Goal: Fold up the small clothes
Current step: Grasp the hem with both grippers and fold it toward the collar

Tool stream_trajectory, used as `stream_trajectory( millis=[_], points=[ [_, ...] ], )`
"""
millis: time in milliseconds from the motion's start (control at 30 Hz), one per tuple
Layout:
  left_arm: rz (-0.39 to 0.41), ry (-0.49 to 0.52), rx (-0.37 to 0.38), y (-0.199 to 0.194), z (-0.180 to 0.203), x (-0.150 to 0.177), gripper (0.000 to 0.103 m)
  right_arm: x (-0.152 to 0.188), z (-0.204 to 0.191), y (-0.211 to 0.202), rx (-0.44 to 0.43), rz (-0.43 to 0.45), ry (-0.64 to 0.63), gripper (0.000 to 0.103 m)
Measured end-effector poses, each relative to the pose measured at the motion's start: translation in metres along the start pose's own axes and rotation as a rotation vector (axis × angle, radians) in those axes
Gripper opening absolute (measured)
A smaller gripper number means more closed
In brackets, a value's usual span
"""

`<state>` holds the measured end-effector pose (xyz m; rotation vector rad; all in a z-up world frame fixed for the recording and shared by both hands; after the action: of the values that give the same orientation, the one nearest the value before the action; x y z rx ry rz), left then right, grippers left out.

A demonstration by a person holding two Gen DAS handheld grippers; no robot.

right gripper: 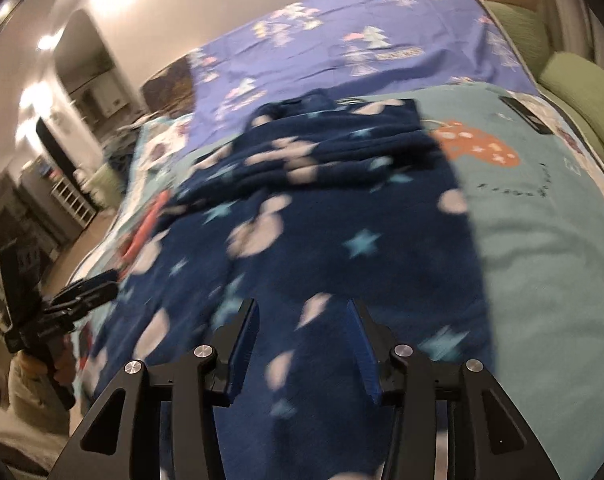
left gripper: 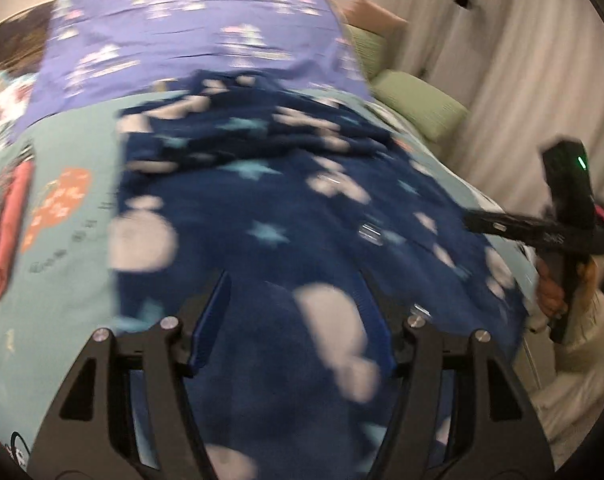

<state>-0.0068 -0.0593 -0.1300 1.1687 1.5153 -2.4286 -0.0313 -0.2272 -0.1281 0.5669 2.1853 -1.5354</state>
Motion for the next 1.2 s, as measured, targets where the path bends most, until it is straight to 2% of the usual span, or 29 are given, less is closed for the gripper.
stream_trajectory(
  millis=[100,200,367,567,800,933,1067,1133,1167,1200],
  points=[
    [-0.031,0.064,0.043,0.006,0.035,0.017,0.067,0.020,-0.021,0.001,-0.020,-0.009,-0.039,0.046],
    [-0.068,0.099,0.030,0.014,0.056,0.033,0.067,0.040,-0.033,0.003,-0.003,-0.019,-0.071,0.046],
    [-0.058,0.107,0.027,0.006,0.079,0.056,0.067,0.071,-0.050,-0.003,0.021,-0.001,-0.105,0.046],
    [-0.043,0.157,-0.002,-0.009,0.098,0.089,0.067,0.109,-0.065,-0.014,0.029,0.032,-0.152,0.046],
    [-0.025,0.182,0.021,-0.025,0.114,0.119,0.067,0.156,-0.093,-0.015,0.021,0.017,-0.293,0.046],
    [-0.035,0.188,0.053,-0.019,0.120,0.123,0.067,0.169,-0.096,-0.006,0.072,-0.007,-0.343,0.047],
    [-0.074,0.221,-0.019,0.007,0.116,0.127,0.067,0.174,-0.092,-0.002,0.108,-0.015,-0.353,0.051],
    [-0.093,0.223,-0.048,0.017,0.112,0.129,0.059,0.173,-0.089,-0.006,0.106,-0.006,-0.339,0.051],
    [-0.094,0.219,-0.058,0.017,0.110,0.129,0.047,0.172,-0.087,-0.008,0.112,0.001,-0.332,0.052],
    [-0.091,0.215,-0.071,0.016,0.108,0.127,0.025,0.172,-0.085,-0.010,0.119,0.005,-0.329,0.052]
  ],
)
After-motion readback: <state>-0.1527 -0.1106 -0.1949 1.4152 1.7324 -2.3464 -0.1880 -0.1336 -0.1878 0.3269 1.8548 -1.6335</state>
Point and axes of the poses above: each gripper's, at about its wrist camera, not at the fingertips, and y roughly the way its jaws point, z to its right, x to its underside, the point moved 10 cm from there along y, roughly the way its jaws point, and after that the axes turned 6 degrees about -z, right-handed, at the moved point
